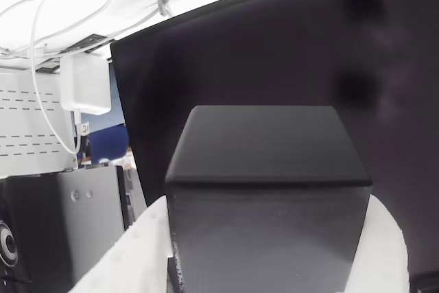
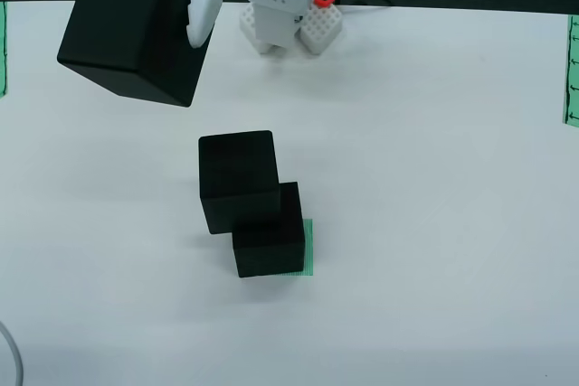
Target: Stack 3 Blocks on the chosen place.
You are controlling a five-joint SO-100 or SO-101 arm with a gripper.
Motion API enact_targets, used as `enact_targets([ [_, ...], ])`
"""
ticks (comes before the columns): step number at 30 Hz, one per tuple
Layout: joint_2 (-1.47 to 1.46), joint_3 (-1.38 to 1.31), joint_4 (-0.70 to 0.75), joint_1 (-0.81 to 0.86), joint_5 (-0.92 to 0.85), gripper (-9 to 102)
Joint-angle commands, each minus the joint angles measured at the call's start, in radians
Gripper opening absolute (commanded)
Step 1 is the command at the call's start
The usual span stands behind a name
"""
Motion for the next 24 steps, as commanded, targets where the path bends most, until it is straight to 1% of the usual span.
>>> enact_targets([
  [1, 0.038, 0.069, -0.156, -0.021, -0.025, 15],
  [5, 0.029, 0.140, -0.250, -0.069, -0.025, 15],
  [8, 0.021, 0.190, -0.310, -0.118, -0.025, 18],
  [12, 0.018, 0.272, -0.403, -0.192, -0.025, 18],
  [15, 0.018, 0.313, -0.433, -0.233, -0.025, 18],
  [21, 0.040, 0.440, -0.537, -0.241, -0.064, 18],
  [24, 0.055, 0.477, -0.552, -0.236, -0.080, 18],
])
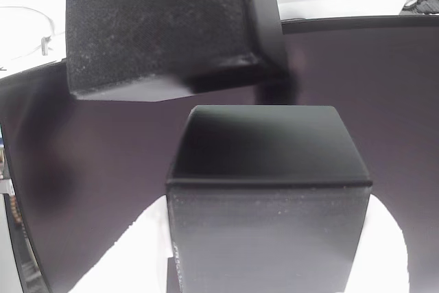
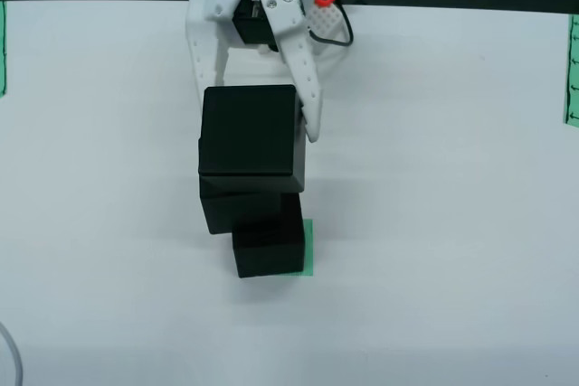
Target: Stack 3 Blocks on the chosen place.
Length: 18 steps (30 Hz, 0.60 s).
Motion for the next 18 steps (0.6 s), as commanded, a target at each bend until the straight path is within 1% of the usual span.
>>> enact_targets([
  [1, 0.041, 0.012, -0.034, 0.000, -0.014, 18],
  [10, 0.087, 0.035, -0.044, 0.009, -0.057, 18],
  [18, 0.152, 0.146, -0.146, 0.044, -0.120, 18],
])
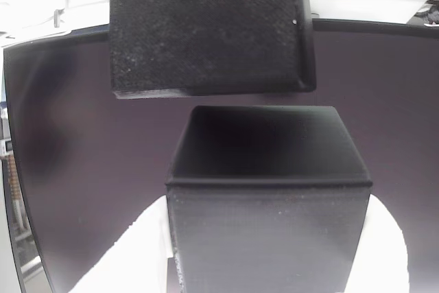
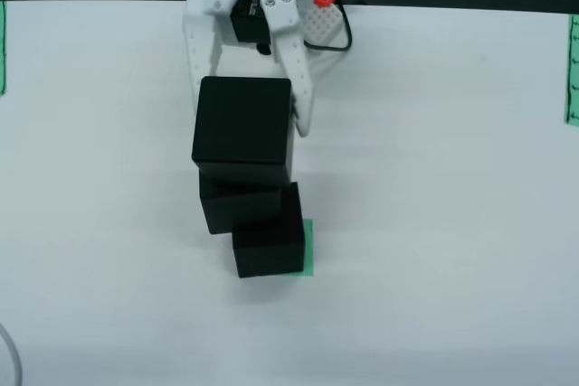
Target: Stack 3 Blocks on the chosen place.
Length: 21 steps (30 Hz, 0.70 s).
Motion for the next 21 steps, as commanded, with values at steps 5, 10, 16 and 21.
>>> enact_targets([
  [5, 0.064, 0.031, -0.071, 0.029, -0.032, 18],
  [10, 0.060, 0.054, -0.097, 0.029, -0.032, 18],
  [16, 0.005, 0.063, -0.156, 0.044, -0.037, 18],
  [21, -0.011, 0.091, -0.198, 0.055, -0.057, 18],
])
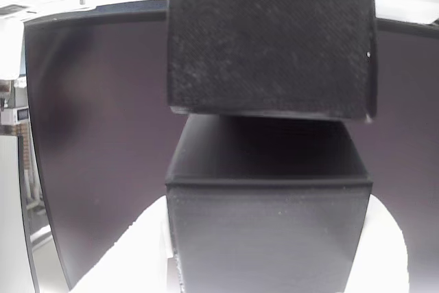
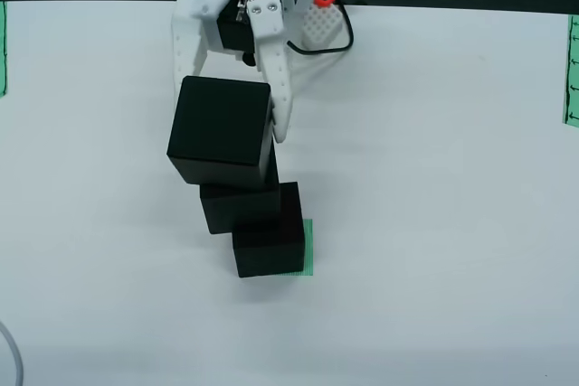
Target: Stack 3 Blocks on the chosen place.
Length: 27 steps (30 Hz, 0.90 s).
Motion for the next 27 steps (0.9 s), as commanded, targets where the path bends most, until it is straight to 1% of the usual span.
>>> enact_targets([
  [1, -0.005, 0.008, -0.048, 0.002, -0.011, 18],
  [10, -0.020, 0.041, -0.101, -0.020, -0.015, 18],
  [20, -0.026, 0.044, -0.123, -0.031, -0.021, 18],
  [23, -0.029, 0.054, -0.147, -0.031, -0.021, 23],
  [27, -0.031, 0.064, -0.163, -0.031, -0.021, 24],
])
